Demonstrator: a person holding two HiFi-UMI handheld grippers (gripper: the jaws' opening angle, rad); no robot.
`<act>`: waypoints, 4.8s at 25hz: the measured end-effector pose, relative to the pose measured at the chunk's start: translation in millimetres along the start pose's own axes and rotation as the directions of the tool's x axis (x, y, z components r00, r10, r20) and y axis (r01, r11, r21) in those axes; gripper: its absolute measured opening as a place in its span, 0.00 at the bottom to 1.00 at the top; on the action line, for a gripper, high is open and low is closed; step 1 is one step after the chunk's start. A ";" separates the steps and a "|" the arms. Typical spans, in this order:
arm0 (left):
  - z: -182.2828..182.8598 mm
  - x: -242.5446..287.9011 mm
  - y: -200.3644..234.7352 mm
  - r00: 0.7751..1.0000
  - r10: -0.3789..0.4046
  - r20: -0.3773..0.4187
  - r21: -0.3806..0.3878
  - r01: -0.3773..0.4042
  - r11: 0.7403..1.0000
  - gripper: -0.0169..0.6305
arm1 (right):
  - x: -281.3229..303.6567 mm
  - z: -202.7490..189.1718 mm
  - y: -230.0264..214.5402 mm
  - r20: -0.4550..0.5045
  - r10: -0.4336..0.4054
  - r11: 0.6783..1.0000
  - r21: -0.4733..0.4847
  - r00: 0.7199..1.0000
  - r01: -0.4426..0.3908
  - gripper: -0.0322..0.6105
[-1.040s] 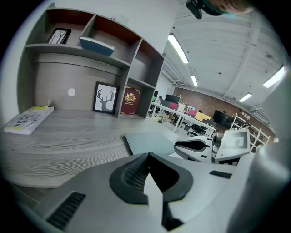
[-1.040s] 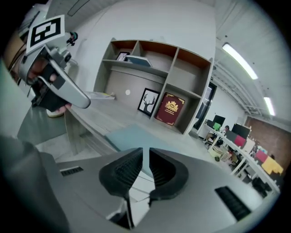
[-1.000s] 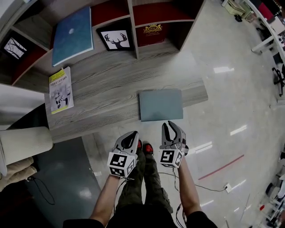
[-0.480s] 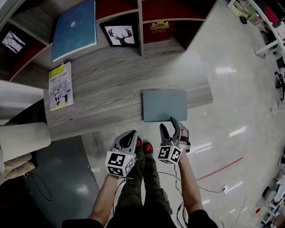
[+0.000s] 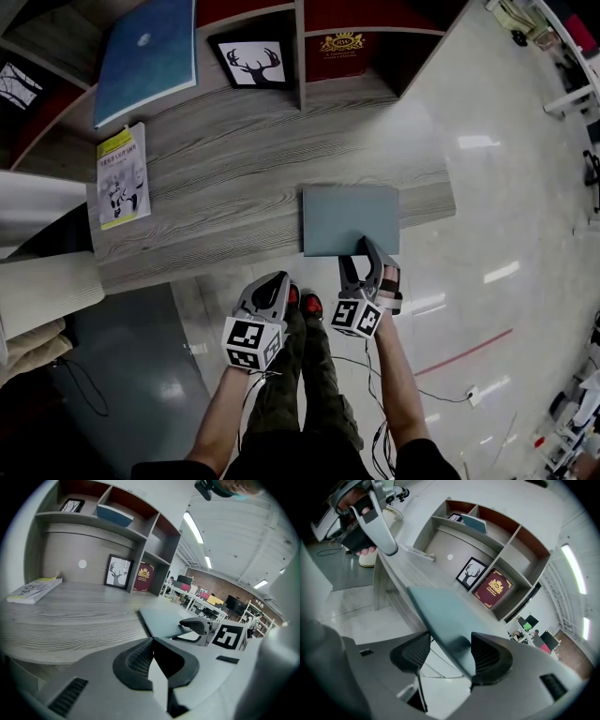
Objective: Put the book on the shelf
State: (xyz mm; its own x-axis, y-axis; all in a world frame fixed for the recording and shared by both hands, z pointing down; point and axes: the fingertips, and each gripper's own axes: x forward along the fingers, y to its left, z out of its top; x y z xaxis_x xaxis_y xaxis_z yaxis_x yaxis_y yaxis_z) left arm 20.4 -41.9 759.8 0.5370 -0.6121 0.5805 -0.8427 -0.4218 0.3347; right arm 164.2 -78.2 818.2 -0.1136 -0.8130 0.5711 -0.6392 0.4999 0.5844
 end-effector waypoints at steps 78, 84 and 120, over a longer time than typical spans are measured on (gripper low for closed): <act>182.6 -196.2 -64.4 0.921 0.097 0.377 0.108 -0.148 0.983 0.04 | -246.8 202.9 -155.9 0.540 -0.104 0.709 0.629 0.835 -0.318 0.16; 188.6 -208.7 -45.8 0.906 0.139 0.400 0.089 -0.189 0.978 0.04 | -255.4 234.0 -162.0 0.599 -0.111 0.746 0.578 0.793 -0.331 0.16; 327.4 -175.8 161.3 0.898 0.130 0.420 0.089 -0.183 0.979 0.04 | -109.4 501.4 -227.4 0.647 -0.153 0.966 -0.063 0.747 0.252 0.16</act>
State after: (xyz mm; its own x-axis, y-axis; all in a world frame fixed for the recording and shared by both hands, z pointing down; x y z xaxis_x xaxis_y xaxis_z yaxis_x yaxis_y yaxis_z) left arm -196.8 -221.3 468.7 0.3894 -0.8855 0.2535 -0.9199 -0.3600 0.1554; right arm -59.3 -252.7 333.8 -0.4791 -0.8771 -0.0355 -0.5979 0.2965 0.7447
